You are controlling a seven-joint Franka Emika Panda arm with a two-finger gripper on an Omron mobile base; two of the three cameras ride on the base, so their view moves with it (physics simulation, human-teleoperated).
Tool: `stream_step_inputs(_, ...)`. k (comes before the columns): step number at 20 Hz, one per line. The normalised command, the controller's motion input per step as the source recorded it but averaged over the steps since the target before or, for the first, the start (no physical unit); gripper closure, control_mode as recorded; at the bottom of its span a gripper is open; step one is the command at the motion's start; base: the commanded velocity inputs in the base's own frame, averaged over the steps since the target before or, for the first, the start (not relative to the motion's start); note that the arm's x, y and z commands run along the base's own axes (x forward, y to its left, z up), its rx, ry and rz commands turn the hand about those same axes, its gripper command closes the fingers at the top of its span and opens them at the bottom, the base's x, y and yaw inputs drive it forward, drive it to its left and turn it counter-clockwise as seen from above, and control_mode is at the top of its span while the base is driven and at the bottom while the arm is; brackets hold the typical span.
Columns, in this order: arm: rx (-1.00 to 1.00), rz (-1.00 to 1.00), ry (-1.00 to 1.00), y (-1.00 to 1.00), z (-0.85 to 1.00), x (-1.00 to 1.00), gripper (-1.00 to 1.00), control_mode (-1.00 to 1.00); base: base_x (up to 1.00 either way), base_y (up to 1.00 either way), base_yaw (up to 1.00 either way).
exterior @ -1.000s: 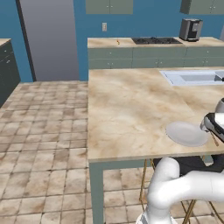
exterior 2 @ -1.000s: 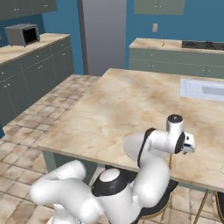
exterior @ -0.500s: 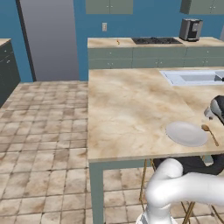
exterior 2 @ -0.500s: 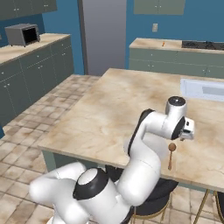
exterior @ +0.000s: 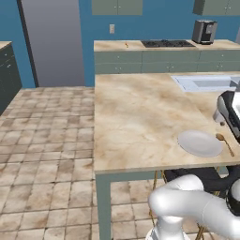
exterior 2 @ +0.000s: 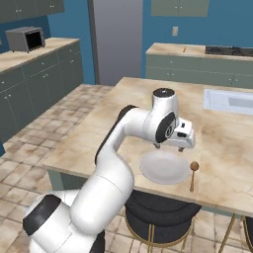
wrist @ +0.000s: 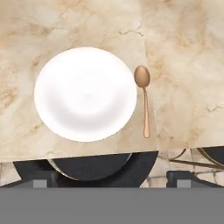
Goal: Take the fork and place it on the left side of the plate. Then take the spoon and place it on the right side of the plate. Make sure they're directly next to the plate.
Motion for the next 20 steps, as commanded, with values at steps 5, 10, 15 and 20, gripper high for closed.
stream_step_inputs(5,-0.13,0.0,0.0,1.0,0.1,-0.77,-1.0,-1.0,0.0,0.0,0.0)
stream_step_inputs(10,-0.09,0.0,0.0,1.0,0.03,-0.52,-1.0,-1.0,0.0,0.0,0.0)
stream_step_inputs(15,0.0,0.0,0.03,0.92,0.0,-0.06,-1.0,-1.0,0.0,0.0,0.0)
stream_step_inputs(20,0.05,0.01,0.05,0.17,0.0,0.01,-1.0,-1.0,0.0,0.0,0.0)
